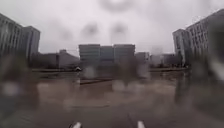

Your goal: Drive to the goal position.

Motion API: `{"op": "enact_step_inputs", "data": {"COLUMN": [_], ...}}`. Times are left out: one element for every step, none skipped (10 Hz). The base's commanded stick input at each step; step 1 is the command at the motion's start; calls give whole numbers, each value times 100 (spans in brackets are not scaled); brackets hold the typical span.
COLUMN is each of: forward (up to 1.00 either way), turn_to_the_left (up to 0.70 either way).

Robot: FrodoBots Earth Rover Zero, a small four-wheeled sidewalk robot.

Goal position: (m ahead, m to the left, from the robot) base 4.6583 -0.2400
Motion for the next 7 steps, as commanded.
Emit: {"op": "enact_step_inputs", "data": {"forward": [70, 70, 70, 70, 70, 70, 70], "turn_to_the_left": [0, 0, 0, 0, 0, 0, 0]}}
